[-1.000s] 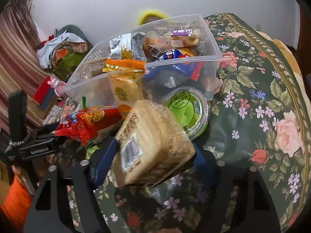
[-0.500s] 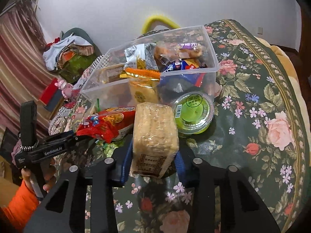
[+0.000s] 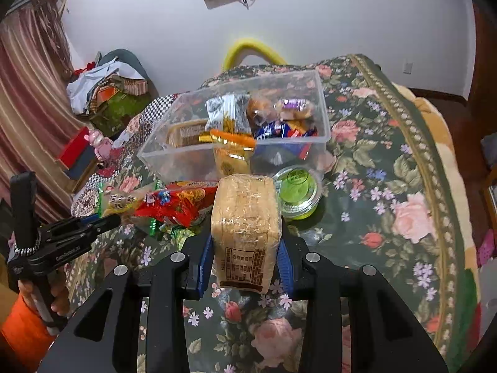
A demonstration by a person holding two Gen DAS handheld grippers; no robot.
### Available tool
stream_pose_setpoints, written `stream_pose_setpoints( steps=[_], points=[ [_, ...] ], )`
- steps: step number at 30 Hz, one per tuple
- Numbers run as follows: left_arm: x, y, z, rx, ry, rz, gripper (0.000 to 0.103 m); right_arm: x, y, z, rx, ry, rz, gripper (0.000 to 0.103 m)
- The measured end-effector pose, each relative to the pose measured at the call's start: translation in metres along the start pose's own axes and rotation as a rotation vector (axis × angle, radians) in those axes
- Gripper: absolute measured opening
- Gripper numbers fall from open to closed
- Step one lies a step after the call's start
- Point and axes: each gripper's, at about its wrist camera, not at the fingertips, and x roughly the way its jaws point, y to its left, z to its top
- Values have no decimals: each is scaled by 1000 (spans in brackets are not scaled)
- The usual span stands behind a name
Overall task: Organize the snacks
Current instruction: 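Grasp green-edged cookie bag with left tool while right tool grasps bread loaf, then drop cookie bag into box with left tool while right tool drops bread loaf in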
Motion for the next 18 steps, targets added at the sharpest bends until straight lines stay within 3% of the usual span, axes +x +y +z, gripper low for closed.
stream_pose_setpoints(
  steps=[11,18],
  points=[
    [-51,-5,26,17,-113,-6,27,-28,6,24,-39,-94,-29,33],
    [-58,-13,59,8,-169,-33,27,-34,11,51,-67,-152,-39,33]
  ],
)
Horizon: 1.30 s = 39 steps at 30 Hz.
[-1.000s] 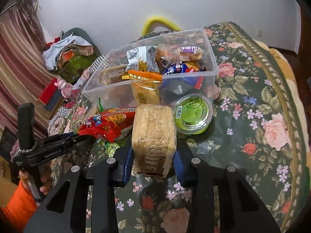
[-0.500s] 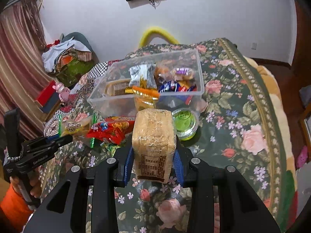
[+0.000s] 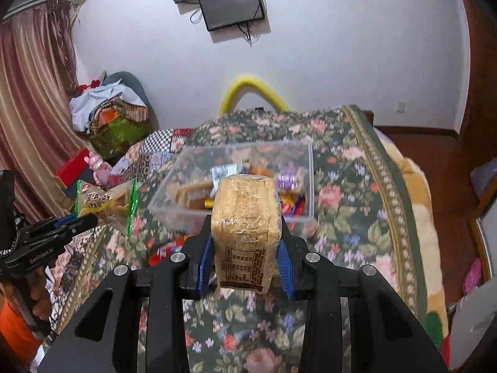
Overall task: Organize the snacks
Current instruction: 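Drop cookie bag into box with left tool while right tool drops bread loaf in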
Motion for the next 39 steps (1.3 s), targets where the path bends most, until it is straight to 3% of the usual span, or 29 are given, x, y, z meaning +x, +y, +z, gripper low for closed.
stream_pose_setpoints(
  steps=[7,17,27,39],
  points=[
    [22,-8,32,2,-18,-6,27,12,2,25,-27,-42,-29,33],
    [85,-10,61,9,10,17,27,49,-13,47,-8,-45,-59,33],
    [139,-9,76,-20,68,-8,27,92,-22,55,10,-17,-76,33],
    [171,-16,70,-5,118,30,29,116,-21,62,-5,-11,-106,33]
  ],
)
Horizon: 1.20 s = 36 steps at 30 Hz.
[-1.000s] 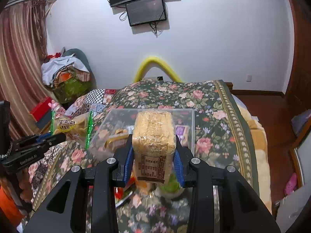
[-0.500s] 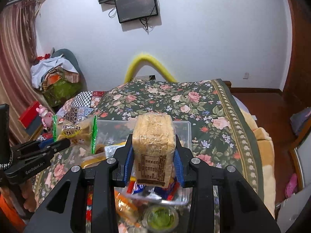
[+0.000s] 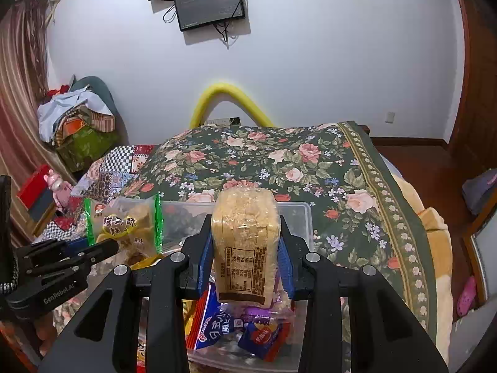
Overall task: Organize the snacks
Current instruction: 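Drop cookie bag into box with left tool while right tool drops bread loaf in, then grasp red snack bag with left tool while right tool grasps orange-topped cake bag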
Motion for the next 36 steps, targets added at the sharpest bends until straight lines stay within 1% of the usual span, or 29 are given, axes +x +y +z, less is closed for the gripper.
stream_pose_setpoints(
  steps=[2,5,7,8,10,11,12,13,18,25,28,33,36],
  points=[
    [0,-2,-2,7,5,9,30,0,4,-1,-20,10,-2,34],
    [-5,-5,-6,26,5,21,35,0,8,-4,-33,32,4,35],
    [-12,-5,-8,30,-4,21,43,-2,11,-6,-36,41,9,38],
    [-16,-5,-8,31,-10,21,45,-3,11,-7,-34,43,9,39],
    [-25,-6,-9,40,-32,32,54,-6,12,-8,-29,44,14,50],
    [-30,-7,-9,45,-43,41,57,-10,13,-9,-27,41,19,52],
    [-37,-8,-10,51,-59,55,63,-12,14,-9,-27,38,19,56],
    [-43,-9,-10,56,-72,60,65,-16,15,-10,-29,33,17,59],
    [-66,-11,-14,55,-75,34,69,-36,21,-16,-53,26,16,63],
    [-95,-14,-38,63,-65,11,82,-67,29,-34,-76,24,33,72],
    [-101,-15,-51,65,-43,5,88,-75,32,-44,-92,34,43,72],
    [-100,-21,-70,74,5,-6,88,-81,32,-62,-103,54,45,72],
    [-93,-27,-81,68,39,-20,89,-80,28,-74,-99,75,41,72]
  ],
)
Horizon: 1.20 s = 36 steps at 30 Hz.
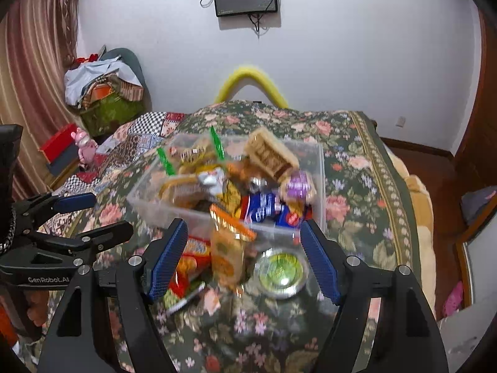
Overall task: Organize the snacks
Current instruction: 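Grasp red snack bag with left tool while right tool grasps orange-topped cake bag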
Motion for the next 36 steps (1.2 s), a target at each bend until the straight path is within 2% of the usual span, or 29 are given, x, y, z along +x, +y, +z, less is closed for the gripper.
stream_pose_setpoints(
  steps=[9,15,21,23,24,28,32,36],
  points=[
    [30,-30,-9,16,87,-37,89,3,-19,-27,36,63,-19,72],
    [59,-45,-9,56,137,-5,89,4,-24,-28,58,65,-10,72],
    [74,-38,-10,0,150,-22,89,16,-20,-21,78,79,47,72],
    [80,-35,-11,-10,166,-40,83,22,-16,-19,80,88,57,72],
    [81,-34,-12,-14,169,-40,75,25,-15,-19,82,92,61,72],
    [79,-26,-15,-23,149,-59,69,37,-9,-19,105,113,89,72],
    [68,-14,-23,-34,130,-64,69,48,-2,-18,107,149,120,72],
    [54,-3,-29,-19,96,-30,69,58,6,-16,86,165,108,70]
  ],
)
